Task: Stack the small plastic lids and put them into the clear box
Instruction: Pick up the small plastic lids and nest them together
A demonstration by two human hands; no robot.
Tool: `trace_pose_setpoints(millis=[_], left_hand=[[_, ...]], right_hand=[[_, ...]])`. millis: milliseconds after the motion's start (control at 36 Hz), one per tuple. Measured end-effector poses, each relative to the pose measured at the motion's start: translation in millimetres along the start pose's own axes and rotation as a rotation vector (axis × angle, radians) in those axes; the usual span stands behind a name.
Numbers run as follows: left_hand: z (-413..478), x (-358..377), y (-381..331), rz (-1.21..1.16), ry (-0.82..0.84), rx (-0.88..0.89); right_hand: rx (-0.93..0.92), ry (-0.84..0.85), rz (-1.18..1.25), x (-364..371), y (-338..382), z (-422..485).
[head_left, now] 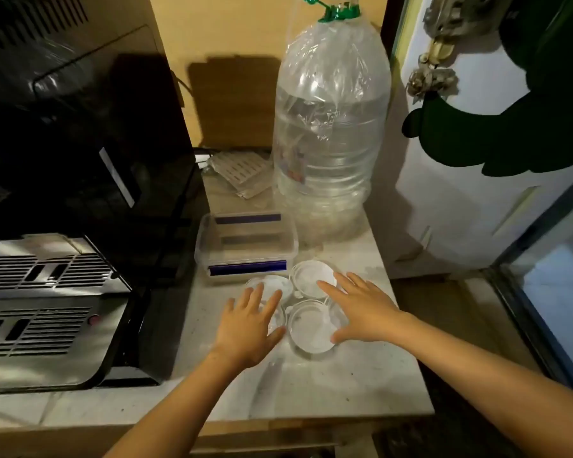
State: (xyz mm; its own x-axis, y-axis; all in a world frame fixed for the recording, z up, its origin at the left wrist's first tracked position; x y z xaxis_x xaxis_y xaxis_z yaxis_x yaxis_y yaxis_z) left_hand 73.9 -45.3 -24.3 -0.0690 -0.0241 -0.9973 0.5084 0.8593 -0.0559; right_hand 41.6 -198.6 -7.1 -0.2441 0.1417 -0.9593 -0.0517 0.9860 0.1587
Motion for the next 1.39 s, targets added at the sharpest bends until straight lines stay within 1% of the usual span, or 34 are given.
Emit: trace_pose_setpoints(millis=[167, 278, 472, 667, 833, 917, 1028, 1139, 1250, 1389], left_hand=[[4.4, 13.4, -18.2, -0.019, 0.050, 0.048], [10.1, 15.3, -25.7, -0.036, 0.047, 0.078], [19.5, 18.5, -34.2, -0.063, 0.037, 0.093], [25.1, 18.1, -37.1, -0.073, 0.026, 0.081], [26.4, 16.3, -36.8, -0.076, 0.020, 0.088], [27.8, 12.7, -34.9, -0.133, 0.003, 0.070], [32.7, 2.6, -31.8, -0.380, -0.027, 0.003], [35.8, -19.4, -36.5, -0.830, -0.048, -0.034], [37.4, -36.7, -45.2, -1.267, 0.082, -0.064], [40.5, -54.5, -54.2, -1.803, 0.262, -0.089]], right_hand=[[0.064, 0.067, 0.001, 13.4, -18.5, -2.3], [0.084, 0.077, 0.015, 17.7, -28.9, 0.3], [0.057, 0.110, 0.024, 27.0, -32.1, 6.5], [0.034, 0.089, 0.025, 35.6, -31.7, 11.9], [0.052, 0.075, 0.050, 33.7, -31.6, 13.0], [0.065, 0.065, 0.070, 28.6, -33.1, 12.6], [0.069, 0.017, 0.101, 5.4, -34.4, 13.5], [0.087, -0.079, 0.241, -33.2, -31.2, 14.8], [0.082, -0.164, 0.431, -71.8, -18.4, 12.2], [0.031, -0.244, 0.591, -105.2, 10.5, 5.7]])
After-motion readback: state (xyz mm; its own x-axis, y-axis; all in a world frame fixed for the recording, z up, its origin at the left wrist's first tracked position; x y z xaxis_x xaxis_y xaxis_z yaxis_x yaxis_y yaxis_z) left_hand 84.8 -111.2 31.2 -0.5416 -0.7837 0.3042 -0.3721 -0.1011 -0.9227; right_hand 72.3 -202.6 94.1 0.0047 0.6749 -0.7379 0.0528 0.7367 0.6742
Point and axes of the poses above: each hand's wrist, its own z-axis towards the middle knuckle, its own x-axis out of the palm, y = z × x, the point moved 9 cm from there along z, towards the middle knuckle, and after that the axes turned 13 degrees about -y, right-handed, at the moved point
